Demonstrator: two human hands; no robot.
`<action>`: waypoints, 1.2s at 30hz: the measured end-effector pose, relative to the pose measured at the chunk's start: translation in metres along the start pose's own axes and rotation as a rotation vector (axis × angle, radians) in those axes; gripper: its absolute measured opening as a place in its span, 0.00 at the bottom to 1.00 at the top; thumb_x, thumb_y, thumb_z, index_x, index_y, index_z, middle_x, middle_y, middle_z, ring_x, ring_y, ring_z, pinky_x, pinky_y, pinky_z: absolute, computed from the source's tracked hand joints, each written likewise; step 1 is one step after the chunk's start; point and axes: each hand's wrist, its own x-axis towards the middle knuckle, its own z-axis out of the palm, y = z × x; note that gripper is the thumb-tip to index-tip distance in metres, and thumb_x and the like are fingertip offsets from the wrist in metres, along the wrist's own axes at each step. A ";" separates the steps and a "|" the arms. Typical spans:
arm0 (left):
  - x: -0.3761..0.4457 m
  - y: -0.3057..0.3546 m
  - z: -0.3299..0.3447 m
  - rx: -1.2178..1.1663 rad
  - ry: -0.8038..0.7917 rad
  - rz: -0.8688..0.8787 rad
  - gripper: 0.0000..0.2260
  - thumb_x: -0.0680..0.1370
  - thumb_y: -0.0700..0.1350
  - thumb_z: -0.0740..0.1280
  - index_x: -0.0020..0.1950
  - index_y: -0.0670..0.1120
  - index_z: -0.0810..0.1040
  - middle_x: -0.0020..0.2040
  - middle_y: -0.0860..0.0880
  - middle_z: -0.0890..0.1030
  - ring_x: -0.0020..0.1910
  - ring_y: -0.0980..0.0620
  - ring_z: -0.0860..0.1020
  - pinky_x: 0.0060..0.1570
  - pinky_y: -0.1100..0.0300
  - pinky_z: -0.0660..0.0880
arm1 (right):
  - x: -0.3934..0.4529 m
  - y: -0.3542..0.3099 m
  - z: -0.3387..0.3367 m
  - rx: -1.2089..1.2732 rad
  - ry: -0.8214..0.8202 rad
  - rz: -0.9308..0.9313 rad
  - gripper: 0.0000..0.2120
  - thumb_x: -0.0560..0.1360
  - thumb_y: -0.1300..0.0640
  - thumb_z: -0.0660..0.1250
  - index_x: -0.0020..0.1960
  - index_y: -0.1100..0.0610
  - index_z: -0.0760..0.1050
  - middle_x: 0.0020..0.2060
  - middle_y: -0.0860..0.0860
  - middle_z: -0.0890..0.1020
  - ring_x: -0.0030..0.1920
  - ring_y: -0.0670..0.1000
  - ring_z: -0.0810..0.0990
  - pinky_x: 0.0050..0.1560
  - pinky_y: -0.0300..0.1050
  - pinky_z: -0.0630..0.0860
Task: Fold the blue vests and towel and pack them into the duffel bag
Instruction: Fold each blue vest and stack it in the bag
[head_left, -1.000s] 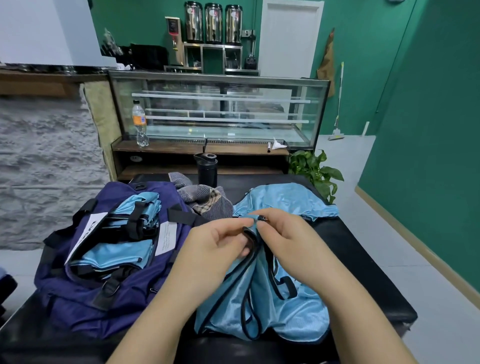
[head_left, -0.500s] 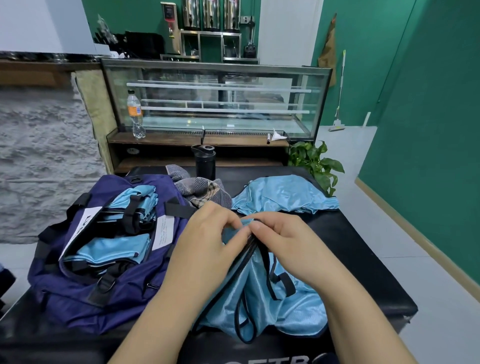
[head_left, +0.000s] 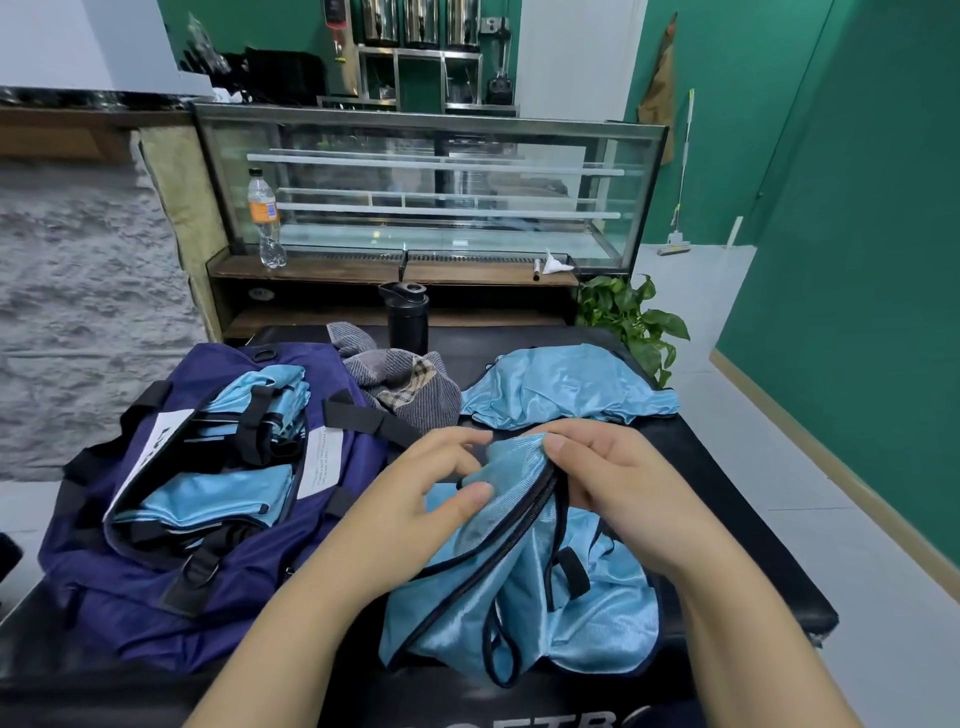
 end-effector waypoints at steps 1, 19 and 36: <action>0.000 0.002 -0.001 -0.090 0.026 0.003 0.10 0.73 0.59 0.62 0.40 0.54 0.75 0.62 0.63 0.74 0.64 0.59 0.73 0.61 0.65 0.68 | 0.001 0.001 -0.002 -0.017 0.019 -0.007 0.13 0.81 0.63 0.57 0.51 0.62 0.80 0.28 0.44 0.81 0.26 0.38 0.76 0.27 0.27 0.68; 0.026 0.023 -0.014 -0.328 0.046 -0.075 0.10 0.67 0.56 0.67 0.34 0.50 0.78 0.37 0.46 0.76 0.39 0.51 0.72 0.43 0.59 0.69 | 0.007 -0.018 -0.011 0.047 0.038 -0.114 0.12 0.81 0.59 0.60 0.44 0.54 0.81 0.34 0.50 0.80 0.33 0.47 0.75 0.34 0.36 0.69; 0.066 0.216 -0.142 0.523 0.096 0.043 0.06 0.74 0.45 0.70 0.38 0.51 0.85 0.33 0.53 0.84 0.31 0.56 0.73 0.35 0.62 0.72 | -0.018 -0.191 -0.016 -0.707 0.290 -0.461 0.06 0.79 0.55 0.64 0.54 0.49 0.79 0.41 0.45 0.83 0.38 0.46 0.79 0.42 0.37 0.76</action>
